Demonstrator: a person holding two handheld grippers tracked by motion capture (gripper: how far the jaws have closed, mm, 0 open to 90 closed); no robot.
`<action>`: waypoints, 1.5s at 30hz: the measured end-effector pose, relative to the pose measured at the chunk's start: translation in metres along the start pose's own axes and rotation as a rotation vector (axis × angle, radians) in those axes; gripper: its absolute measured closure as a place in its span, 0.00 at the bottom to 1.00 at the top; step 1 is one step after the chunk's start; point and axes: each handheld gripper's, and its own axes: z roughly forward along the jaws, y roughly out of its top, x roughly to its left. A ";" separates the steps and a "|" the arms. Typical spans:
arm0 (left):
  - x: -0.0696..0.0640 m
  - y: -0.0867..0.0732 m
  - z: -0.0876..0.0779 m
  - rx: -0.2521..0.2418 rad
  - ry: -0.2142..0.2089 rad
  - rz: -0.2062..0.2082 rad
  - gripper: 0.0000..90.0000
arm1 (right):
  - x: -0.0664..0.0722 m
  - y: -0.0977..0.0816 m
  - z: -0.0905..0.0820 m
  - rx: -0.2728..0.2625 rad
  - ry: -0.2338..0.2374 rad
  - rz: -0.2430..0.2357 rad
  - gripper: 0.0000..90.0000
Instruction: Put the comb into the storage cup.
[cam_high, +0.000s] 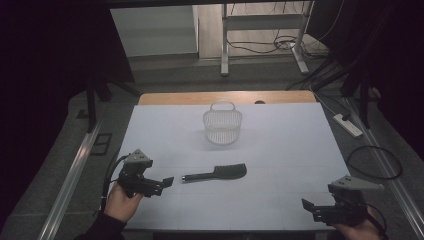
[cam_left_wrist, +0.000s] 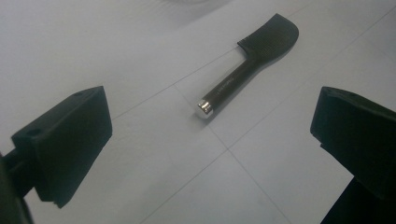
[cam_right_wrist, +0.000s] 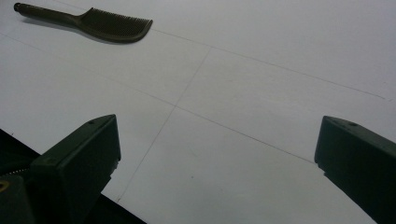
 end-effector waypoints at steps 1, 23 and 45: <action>0.000 0.001 0.001 0.001 0.000 0.002 0.00 | 0.000 0.000 0.000 0.000 0.000 0.000 0.01; -0.002 0.030 0.028 0.056 0.005 0.039 0.00 | 0.000 0.000 0.001 0.006 0.001 -0.002 0.01; -0.003 0.059 0.063 0.118 -0.027 0.094 0.00 | 0.000 0.000 0.001 0.013 0.001 -0.006 0.01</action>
